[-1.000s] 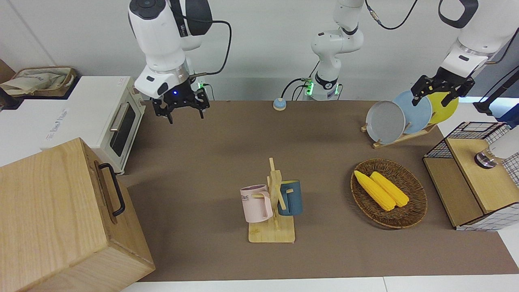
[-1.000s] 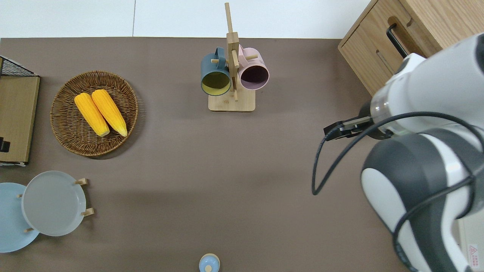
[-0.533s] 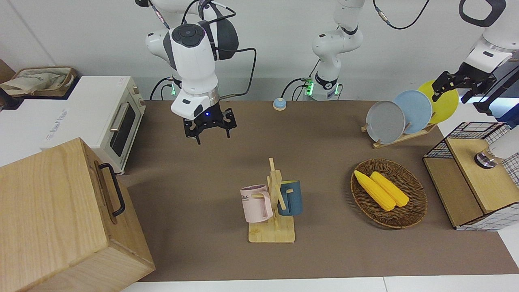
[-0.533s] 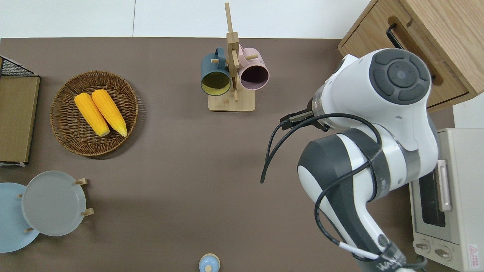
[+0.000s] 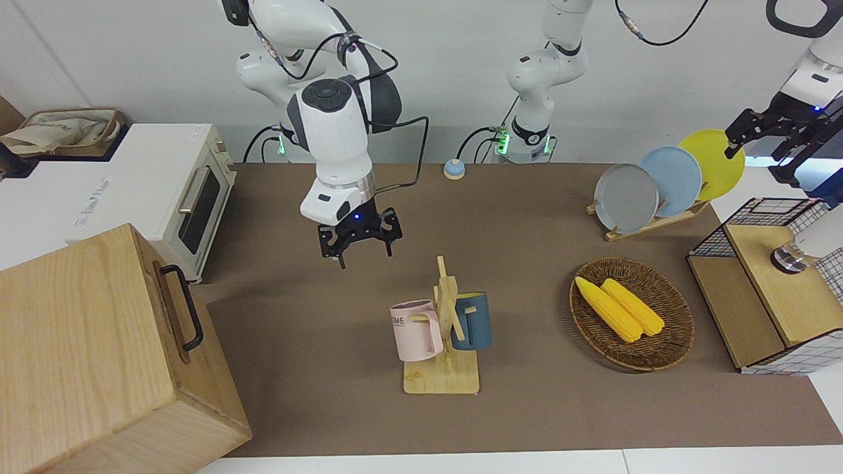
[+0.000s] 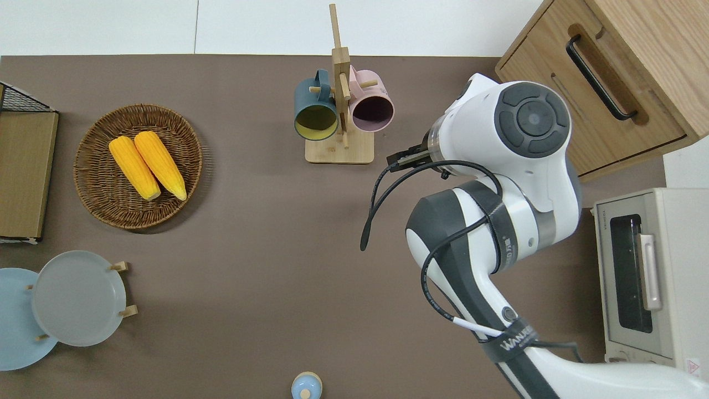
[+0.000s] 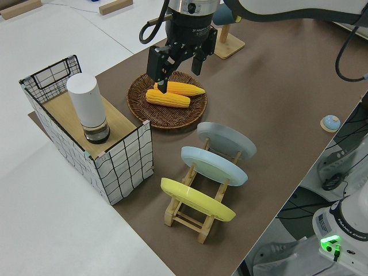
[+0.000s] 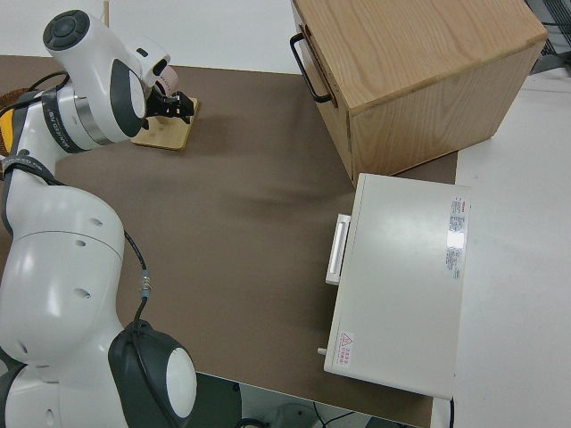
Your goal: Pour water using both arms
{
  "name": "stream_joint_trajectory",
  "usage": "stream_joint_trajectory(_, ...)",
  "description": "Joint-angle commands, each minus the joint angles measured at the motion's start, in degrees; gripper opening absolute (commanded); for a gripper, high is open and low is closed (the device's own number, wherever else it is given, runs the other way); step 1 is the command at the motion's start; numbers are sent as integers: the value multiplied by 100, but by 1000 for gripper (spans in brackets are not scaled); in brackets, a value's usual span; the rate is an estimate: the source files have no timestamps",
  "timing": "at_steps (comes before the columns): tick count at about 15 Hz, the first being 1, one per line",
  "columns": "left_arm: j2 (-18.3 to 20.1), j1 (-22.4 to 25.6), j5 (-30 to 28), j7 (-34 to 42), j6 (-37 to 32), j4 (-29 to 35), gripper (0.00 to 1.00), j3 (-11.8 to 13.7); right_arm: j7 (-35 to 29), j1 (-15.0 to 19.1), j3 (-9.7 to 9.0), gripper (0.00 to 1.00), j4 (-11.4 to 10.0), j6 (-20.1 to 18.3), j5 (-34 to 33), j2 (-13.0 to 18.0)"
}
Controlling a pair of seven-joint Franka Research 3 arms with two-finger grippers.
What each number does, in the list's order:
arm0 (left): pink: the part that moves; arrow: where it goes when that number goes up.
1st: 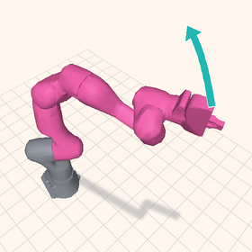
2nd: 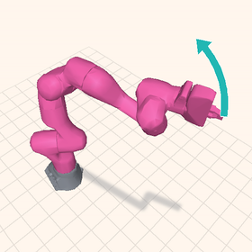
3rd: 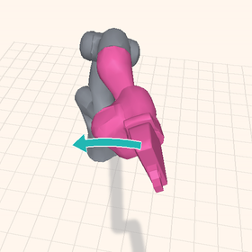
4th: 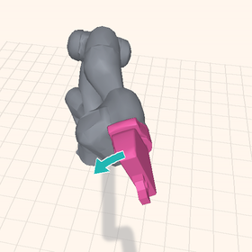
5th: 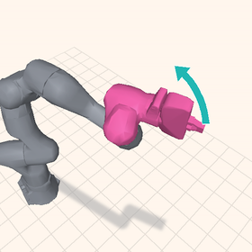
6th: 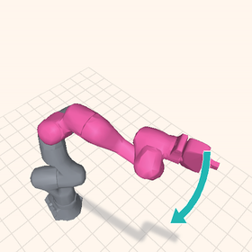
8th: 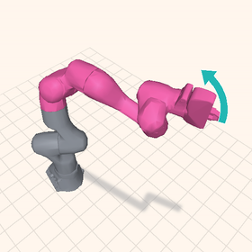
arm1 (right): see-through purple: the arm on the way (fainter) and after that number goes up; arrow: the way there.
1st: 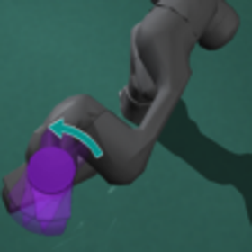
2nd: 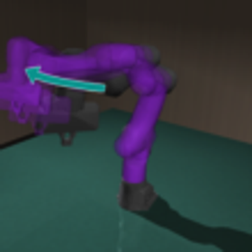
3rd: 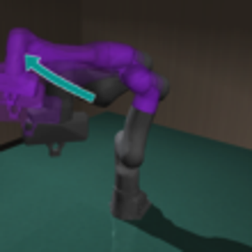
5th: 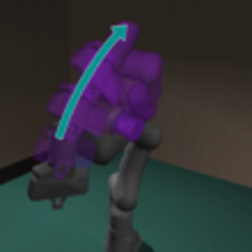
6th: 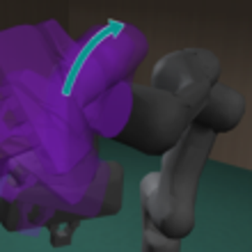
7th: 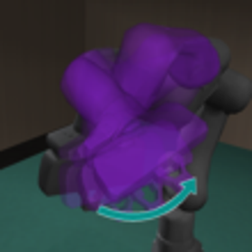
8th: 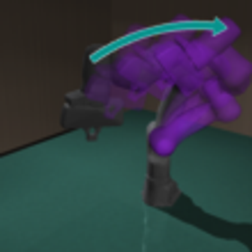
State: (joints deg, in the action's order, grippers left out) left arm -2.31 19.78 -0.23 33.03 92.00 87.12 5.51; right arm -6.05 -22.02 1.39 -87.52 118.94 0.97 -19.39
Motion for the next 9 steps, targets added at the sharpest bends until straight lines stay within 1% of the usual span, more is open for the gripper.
stream_joint_trajectory(1, -120, 237, -416, 387, 448, -108, 998, 152, 296, 22, -16, 987, 41, 393, -9, -161)
stream_joint_trajectory(4, -322, 518, -750, 573, 985, -99, 998, 143, 447, 39, -16, 987, 68, 752, 8, -258)
stream_joint_trajectory(6, -436, 545, -864, 643, 1388, -90, 998, 152, 464, 39, -16, 983, 85, 1103, 0, -398)
stream_joint_trajectory(8, -498, 668, -1127, 661, 1696, -64, 998, 143, 525, 39, -16, 983, 225, 1490, 8, -609)
stream_joint_trajectory(9, -516, 694, -1241, 661, 1872, -38, 998, 143, 630, 39, -25, 981, 278, 1553, 8, -671)
